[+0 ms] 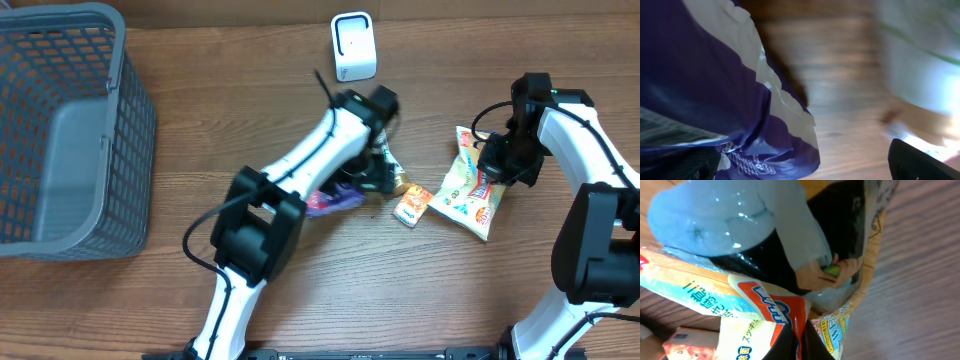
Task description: Scan the item barcode
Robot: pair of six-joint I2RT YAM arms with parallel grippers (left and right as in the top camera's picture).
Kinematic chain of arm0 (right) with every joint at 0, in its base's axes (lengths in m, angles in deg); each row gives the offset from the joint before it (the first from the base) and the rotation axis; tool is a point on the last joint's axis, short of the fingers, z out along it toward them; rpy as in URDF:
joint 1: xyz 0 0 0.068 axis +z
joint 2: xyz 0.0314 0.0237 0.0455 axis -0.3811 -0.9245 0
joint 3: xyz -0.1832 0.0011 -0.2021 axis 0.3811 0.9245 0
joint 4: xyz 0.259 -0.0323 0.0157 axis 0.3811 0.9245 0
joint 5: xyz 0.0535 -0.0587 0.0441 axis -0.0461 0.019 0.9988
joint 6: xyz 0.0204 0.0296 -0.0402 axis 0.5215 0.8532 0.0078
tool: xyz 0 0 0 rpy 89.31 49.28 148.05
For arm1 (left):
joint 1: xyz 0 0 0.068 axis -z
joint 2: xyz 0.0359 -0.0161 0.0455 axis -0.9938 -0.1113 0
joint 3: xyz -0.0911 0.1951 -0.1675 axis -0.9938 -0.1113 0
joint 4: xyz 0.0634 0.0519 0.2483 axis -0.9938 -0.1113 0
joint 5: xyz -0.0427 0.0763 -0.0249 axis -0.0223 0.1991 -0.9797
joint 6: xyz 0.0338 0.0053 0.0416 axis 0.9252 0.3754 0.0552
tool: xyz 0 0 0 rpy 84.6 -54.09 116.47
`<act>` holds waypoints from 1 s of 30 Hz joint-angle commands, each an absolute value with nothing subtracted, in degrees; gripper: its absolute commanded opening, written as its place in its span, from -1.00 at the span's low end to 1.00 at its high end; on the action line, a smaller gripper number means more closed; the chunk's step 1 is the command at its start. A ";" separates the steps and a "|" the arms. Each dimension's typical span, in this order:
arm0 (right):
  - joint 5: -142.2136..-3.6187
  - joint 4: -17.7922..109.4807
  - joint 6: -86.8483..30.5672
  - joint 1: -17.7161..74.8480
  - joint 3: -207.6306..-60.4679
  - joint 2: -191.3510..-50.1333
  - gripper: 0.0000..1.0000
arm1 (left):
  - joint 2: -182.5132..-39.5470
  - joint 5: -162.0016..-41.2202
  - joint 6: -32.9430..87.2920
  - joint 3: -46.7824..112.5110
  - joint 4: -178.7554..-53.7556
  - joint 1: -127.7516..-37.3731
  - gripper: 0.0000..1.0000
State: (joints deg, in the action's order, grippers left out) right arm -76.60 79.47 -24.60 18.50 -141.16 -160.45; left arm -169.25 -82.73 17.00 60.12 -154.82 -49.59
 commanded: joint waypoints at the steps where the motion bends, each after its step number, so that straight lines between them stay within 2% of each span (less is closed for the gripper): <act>1: -71.64 77.74 -26.85 20.64 -141.14 -160.58 -0.92 | -172.33 -77.09 17.66 64.67 -158.01 -55.62 1.00; 9: -73.12 75.54 -26.04 24.60 -141.86 -160.55 -0.93 | -172.33 -83.16 23.36 82.04 -168.46 -57.57 0.99; 14: -73.39 82.49 -25.58 24.60 -149.56 -160.55 -0.92 | -172.33 -83.47 23.34 89.52 -173.36 -57.85 1.00; 16: -73.36 84.91 -25.63 24.60 -152.84 -160.55 -0.77 | -172.33 -83.49 23.34 90.11 -173.68 -58.09 1.00; 19: -73.41 85.59 -25.98 25.01 -154.67 -160.55 -0.42 | -172.37 -82.79 23.36 89.98 -173.71 -58.09 0.99; 23: -73.43 83.84 -26.02 25.41 -153.51 -160.82 -0.16 | -172.37 -82.35 23.36 89.95 -173.71 -58.09 1.00; 26: -73.60 82.23 -25.93 25.39 -151.41 -161.04 -0.21 | -172.37 -82.27 23.38 89.95 -173.73 -58.09 1.00; 29: -73.56 79.25 -25.71 25.39 -148.35 -161.19 -0.47 | -172.37 -82.14 23.38 89.95 -173.84 -58.09 1.00; 30: -73.56 77.85 -25.47 25.41 -147.07 -161.21 -0.65 | -172.37 -82.14 23.36 89.95 -173.99 -58.09 0.99</act>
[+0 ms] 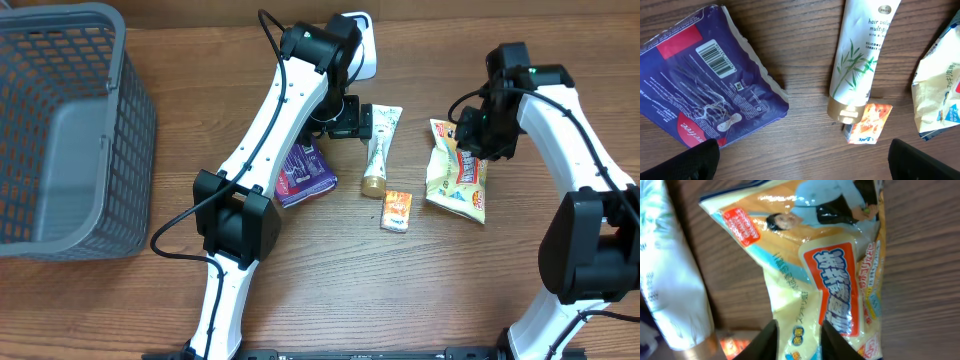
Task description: Scan the item barcode
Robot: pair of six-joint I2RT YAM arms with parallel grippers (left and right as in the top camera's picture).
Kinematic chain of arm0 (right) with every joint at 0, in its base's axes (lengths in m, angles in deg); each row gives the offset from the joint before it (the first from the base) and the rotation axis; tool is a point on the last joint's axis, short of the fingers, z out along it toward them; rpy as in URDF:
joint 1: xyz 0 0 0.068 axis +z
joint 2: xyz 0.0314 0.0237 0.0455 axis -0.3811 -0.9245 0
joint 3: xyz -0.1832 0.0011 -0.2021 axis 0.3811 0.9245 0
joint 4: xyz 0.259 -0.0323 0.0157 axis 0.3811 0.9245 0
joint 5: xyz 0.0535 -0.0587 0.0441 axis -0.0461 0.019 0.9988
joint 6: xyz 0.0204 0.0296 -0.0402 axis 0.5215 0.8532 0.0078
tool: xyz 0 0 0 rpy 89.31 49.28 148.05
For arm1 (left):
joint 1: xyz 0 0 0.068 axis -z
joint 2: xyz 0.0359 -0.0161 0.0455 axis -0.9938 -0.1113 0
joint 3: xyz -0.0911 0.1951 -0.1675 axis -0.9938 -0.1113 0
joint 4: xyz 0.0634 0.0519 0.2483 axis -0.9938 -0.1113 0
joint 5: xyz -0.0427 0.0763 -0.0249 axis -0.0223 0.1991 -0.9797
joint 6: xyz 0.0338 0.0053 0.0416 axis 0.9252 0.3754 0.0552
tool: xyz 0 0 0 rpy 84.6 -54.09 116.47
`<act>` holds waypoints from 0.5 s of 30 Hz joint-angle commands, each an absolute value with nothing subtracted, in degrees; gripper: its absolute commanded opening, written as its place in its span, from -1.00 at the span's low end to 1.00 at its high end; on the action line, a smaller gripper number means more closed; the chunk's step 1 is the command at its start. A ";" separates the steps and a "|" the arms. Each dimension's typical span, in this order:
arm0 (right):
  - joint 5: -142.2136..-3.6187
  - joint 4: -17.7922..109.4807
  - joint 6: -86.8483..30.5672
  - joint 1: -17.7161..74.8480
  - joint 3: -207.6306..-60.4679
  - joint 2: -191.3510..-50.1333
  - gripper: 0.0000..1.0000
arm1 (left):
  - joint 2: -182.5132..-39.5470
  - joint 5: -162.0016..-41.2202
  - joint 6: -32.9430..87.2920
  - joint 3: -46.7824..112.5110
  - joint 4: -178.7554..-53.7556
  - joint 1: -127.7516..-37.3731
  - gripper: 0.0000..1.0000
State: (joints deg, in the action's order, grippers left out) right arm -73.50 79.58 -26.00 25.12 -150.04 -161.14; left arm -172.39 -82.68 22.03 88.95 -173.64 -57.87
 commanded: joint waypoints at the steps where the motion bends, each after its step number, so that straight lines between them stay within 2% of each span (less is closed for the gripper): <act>1: -73.47 76.56 -25.23 25.41 -145.93 -161.21 -0.71 | -172.37 -82.14 23.38 89.95 -174.01 -58.09 1.00; 5: -73.39 68.17 -22.76 25.41 -139.50 -161.21 -0.93 | -172.37 -82.14 23.38 89.95 -174.23 -58.09 1.00; 9: -72.29 57.92 -21.89 26.13 -133.38 -161.21 -0.93 | -172.37 -82.14 23.38 89.95 -174.41 -58.09 1.00; 12: -71.81 56.91 -21.87 27.20 -132.99 -161.21 -0.93 | -172.37 -82.14 23.36 89.95 -174.41 -58.09 1.00; 15: -71.83 62.47 -22.63 28.38 -136.62 -160.60 -0.93 | -172.37 -82.14 23.36 89.95 -174.41 -58.09 1.00</act>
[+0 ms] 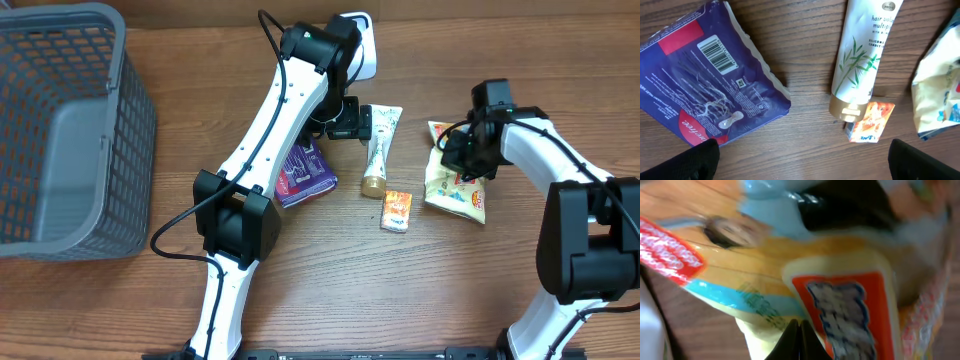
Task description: Scan the item barcode
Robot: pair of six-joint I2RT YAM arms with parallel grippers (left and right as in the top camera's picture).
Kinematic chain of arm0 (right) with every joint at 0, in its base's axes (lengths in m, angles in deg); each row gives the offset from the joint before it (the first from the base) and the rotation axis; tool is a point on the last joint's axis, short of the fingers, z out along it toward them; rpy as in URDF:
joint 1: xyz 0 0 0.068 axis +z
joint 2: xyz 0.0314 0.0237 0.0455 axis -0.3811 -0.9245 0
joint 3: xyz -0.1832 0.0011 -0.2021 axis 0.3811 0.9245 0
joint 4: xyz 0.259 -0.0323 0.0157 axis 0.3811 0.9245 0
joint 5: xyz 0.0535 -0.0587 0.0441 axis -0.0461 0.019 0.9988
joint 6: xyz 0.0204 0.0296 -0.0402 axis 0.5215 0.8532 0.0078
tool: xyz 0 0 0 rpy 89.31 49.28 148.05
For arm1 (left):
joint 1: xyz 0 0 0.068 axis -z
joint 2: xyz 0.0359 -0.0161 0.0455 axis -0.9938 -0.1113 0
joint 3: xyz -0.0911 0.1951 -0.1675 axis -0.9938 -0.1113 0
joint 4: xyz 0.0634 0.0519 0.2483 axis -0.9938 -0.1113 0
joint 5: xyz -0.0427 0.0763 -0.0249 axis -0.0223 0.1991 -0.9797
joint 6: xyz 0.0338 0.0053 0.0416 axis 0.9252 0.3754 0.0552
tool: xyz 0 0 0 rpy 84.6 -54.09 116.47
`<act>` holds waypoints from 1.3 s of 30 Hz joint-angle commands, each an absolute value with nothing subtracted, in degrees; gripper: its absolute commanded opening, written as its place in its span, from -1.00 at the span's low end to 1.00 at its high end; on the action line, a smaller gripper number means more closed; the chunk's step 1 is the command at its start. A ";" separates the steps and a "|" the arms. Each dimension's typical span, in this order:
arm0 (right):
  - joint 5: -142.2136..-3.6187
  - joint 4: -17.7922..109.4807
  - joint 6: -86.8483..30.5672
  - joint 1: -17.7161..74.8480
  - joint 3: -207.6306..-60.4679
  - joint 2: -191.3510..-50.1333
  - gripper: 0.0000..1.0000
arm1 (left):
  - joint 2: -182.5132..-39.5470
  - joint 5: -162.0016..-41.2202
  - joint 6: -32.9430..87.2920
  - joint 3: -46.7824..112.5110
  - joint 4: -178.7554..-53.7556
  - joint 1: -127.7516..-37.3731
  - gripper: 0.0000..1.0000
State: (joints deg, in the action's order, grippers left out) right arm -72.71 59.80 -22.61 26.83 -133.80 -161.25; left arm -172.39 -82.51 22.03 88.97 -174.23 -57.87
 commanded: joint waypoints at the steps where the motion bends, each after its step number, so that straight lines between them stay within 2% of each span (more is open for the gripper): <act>1: -71.90 65.00 -22.87 28.45 -138.34 -160.29 -0.93 | -172.37 -82.14 23.36 89.95 -174.38 -58.09 1.00; 7: -76.21 84.89 -22.94 27.42 -153.69 -158.06 -0.93 | -172.37 -82.16 23.36 89.95 -174.49 -58.09 1.00; 9: -77.89 87.38 -22.94 26.81 -155.81 -158.06 -0.91 | -172.37 -82.16 23.36 89.95 -174.60 -58.09 1.00; 15: -78.81 84.78 -21.26 25.84 -151.44 -158.81 -0.91 | -172.37 -82.18 23.36 89.95 -174.76 -58.09 1.00; 29: -77.45 64.65 -17.32 25.91 -129.49 -162.00 -0.92 | -172.37 -82.18 23.36 89.95 -174.84 -58.09 0.99; 39: -73.60 76.02 -18.26 25.89 -141.40 -158.63 -0.93 | -172.37 -82.18 23.36 89.95 -174.86 -58.09 1.00</act>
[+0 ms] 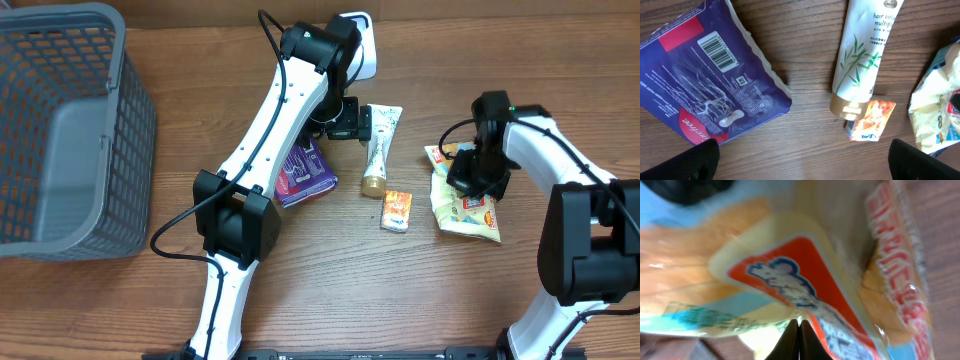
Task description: Scan the item barcode
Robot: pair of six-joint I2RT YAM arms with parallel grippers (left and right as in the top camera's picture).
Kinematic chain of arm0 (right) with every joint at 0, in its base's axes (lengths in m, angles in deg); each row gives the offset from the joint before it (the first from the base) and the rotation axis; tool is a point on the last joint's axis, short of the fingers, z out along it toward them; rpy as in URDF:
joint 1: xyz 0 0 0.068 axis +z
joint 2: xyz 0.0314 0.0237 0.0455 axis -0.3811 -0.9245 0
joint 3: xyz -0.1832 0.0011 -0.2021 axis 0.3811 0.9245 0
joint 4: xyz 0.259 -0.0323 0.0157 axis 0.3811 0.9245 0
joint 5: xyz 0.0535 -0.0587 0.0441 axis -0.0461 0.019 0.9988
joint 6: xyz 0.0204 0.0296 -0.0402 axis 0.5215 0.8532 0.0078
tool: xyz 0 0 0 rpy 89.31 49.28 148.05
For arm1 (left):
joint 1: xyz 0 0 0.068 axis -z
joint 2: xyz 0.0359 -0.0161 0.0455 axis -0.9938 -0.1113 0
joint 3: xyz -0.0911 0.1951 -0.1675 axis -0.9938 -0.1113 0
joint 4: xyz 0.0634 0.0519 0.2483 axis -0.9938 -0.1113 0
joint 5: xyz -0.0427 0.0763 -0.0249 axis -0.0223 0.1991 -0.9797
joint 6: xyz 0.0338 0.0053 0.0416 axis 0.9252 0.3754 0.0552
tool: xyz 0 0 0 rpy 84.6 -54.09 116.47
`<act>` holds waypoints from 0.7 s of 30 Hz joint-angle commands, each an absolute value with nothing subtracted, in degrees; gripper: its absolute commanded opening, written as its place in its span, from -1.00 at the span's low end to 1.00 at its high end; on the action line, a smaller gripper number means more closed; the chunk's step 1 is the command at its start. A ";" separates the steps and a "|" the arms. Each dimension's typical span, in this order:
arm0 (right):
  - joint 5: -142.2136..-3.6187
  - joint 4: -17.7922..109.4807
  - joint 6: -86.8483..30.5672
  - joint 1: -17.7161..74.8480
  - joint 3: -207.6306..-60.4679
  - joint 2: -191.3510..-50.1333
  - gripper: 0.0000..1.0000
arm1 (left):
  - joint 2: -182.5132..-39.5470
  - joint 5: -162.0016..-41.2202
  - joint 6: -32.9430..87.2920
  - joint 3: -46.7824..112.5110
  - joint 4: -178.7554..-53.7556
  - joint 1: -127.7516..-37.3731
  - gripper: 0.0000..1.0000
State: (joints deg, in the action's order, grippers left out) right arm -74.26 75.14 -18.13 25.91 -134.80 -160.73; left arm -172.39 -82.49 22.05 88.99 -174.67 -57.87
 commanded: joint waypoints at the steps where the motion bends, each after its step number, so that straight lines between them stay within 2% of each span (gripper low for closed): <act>1: -73.89 76.00 -18.24 25.89 -142.82 -158.43 -0.93 | -172.37 -82.18 23.36 89.95 -174.86 -58.09 1.00; 8: -76.45 68.21 -18.06 25.91 -145.71 -159.24 -0.93 | -172.37 -82.16 23.36 89.95 -174.91 -58.09 1.00; 21: -76.21 64.46 -14.76 27.99 -141.82 -169.93 -0.92 | -172.37 -82.16 23.36 89.95 -175.06 -58.09 1.00</act>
